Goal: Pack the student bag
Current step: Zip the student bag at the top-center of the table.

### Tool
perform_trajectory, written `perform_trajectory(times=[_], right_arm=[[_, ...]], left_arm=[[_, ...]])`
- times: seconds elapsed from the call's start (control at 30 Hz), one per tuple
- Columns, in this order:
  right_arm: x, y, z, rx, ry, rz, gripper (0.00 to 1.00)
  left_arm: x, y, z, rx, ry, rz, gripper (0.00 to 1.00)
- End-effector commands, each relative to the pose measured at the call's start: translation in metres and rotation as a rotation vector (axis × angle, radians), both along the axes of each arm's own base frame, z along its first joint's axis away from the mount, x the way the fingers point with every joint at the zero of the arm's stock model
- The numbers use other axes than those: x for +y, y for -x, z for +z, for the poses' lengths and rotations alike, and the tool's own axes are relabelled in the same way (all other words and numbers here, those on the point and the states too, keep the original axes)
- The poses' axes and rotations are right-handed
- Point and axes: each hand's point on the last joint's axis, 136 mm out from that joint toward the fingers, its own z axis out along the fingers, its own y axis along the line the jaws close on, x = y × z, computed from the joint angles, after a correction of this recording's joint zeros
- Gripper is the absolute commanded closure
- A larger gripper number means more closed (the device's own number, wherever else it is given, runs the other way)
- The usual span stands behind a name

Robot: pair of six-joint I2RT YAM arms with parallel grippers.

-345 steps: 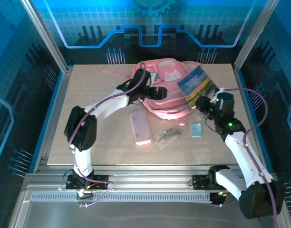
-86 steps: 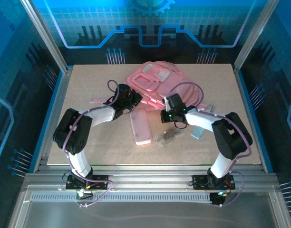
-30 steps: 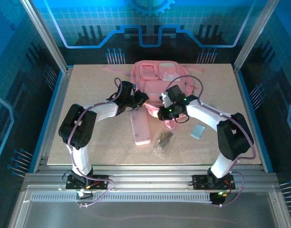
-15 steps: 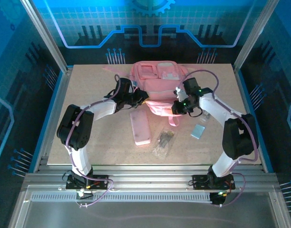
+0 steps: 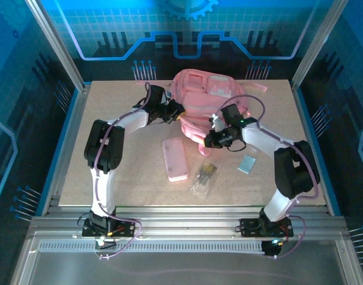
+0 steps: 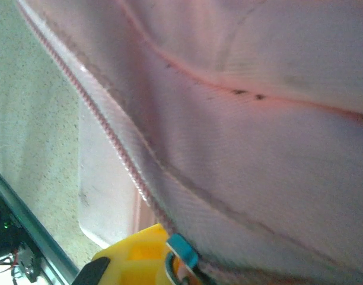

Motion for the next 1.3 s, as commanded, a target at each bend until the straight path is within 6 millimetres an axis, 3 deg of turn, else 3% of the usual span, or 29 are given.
perform_trajectory(times=[0.0,0.03,0.1,0.17,0.23,0.33,0.47,0.6,0.73,0.77,0.87,0.97,1.1,1.27], right_arm=[[0.054,0.008,0.007,0.099,-0.107,0.065,1.00],[0.062,0.002,0.008,0.100,-0.117,0.067,1.00],[0.080,-0.015,0.013,0.078,-0.150,0.063,1.00],[0.095,-0.031,0.017,0.055,-0.163,0.060,1.00],[0.105,-0.042,0.021,0.034,-0.166,0.063,1.00],[0.116,-0.058,0.028,0.011,-0.199,0.063,1.00],[0.129,-0.068,0.042,-0.017,-0.265,0.074,1.00],[0.137,-0.060,0.051,-0.014,-0.307,0.104,1.00],[0.144,-0.039,0.054,-0.004,-0.321,0.130,1.00],[0.144,-0.034,0.054,0.004,-0.329,0.135,1.00],[0.135,-0.016,0.045,0.044,-0.293,0.126,1.00],[0.106,0.007,0.013,0.119,-0.136,0.108,1.00],[0.054,0.033,-0.029,0.212,0.034,0.089,1.00],[-0.010,0.034,-0.050,0.205,0.240,0.073,1.00]], left_arm=[[0.040,-0.061,0.026,-0.158,-0.067,0.154,0.95],[0.042,-0.062,0.026,-0.148,-0.066,0.154,0.77],[0.048,-0.056,0.029,-0.143,-0.080,0.154,0.49],[0.059,-0.043,0.032,-0.139,-0.124,0.165,0.34],[0.071,-0.026,0.031,-0.114,-0.143,0.182,0.27],[0.080,0.003,0.029,-0.080,-0.119,0.216,0.26],[0.074,0.041,0.017,-0.035,-0.040,0.269,0.25],[0.063,0.051,0.013,-0.018,0.034,0.324,0.26],[0.035,0.047,0.003,0.004,0.057,0.299,0.33],[0.032,0.046,-0.001,0.007,0.057,0.300,0.45],[0.035,0.043,-0.012,0.003,0.070,0.330,1.00],[0.046,0.044,-0.010,-0.014,0.047,0.329,1.00],[0.058,0.051,0.009,-0.069,-0.027,0.285,1.00],[0.062,0.061,0.025,-0.100,-0.079,0.211,1.00]])
